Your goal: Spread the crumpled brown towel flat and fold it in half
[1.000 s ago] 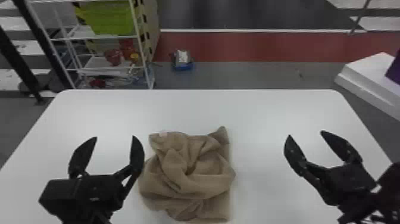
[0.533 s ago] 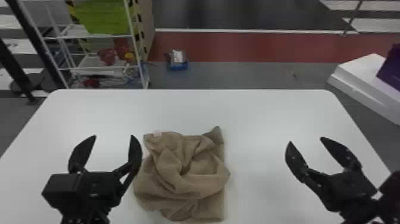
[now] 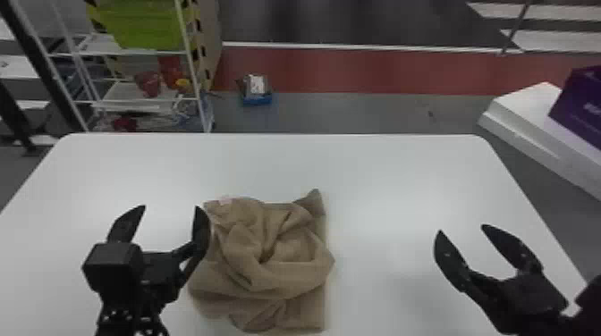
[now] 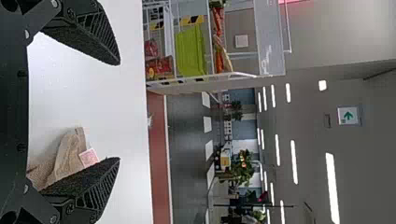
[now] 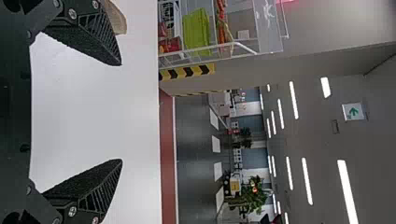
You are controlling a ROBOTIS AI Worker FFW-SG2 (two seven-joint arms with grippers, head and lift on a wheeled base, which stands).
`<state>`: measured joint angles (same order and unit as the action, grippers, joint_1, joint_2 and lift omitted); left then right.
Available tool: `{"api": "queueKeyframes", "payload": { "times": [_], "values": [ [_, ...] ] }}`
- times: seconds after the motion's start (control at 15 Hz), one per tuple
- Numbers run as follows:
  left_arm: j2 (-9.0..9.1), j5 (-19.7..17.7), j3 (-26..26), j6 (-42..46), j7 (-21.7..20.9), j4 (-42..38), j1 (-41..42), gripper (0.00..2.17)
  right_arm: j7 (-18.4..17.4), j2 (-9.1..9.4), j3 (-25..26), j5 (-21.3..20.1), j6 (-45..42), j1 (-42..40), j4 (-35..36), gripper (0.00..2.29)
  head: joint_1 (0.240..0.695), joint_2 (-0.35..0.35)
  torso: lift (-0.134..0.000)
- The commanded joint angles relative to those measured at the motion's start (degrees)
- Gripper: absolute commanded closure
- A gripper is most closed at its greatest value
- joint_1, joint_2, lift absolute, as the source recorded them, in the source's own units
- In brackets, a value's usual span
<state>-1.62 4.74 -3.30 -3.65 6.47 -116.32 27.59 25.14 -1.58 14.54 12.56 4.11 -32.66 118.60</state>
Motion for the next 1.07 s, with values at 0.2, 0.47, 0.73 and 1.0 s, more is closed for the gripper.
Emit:
{"api": "queueKeyframes", "payload": {
  "times": [0.2,0.47,0.73,1.0],
  "values": [
    [0.12,-1.7,-1.4,-10.7,-3.1,3.1,-8.2,0.16,0.8,-0.09,2.8,1.1,-1.0,-0.1,-1.9,0.15,0.695,-0.097,-0.124],
    [0.12,-2.6,-2.4,-17.1,-5.6,6.8,-15.4,0.16,1.0,-0.35,2.8,1.2,-2.0,0.7,-3.6,0.15,0.695,-0.131,-0.124],
    [0.12,-1.1,-2.7,-29.4,-8.6,11.6,-22.8,0.16,1.1,-0.35,3.3,1.2,-3.1,1.6,-5.4,0.15,0.695,-0.149,-0.124],
    [0.21,-0.3,-2.6,-35.7,-10.0,14.7,-26.6,0.17,1.1,-0.35,3.7,1.2,-4.0,1.6,-5.7,0.15,0.695,-0.151,-0.124]
  ]
}}
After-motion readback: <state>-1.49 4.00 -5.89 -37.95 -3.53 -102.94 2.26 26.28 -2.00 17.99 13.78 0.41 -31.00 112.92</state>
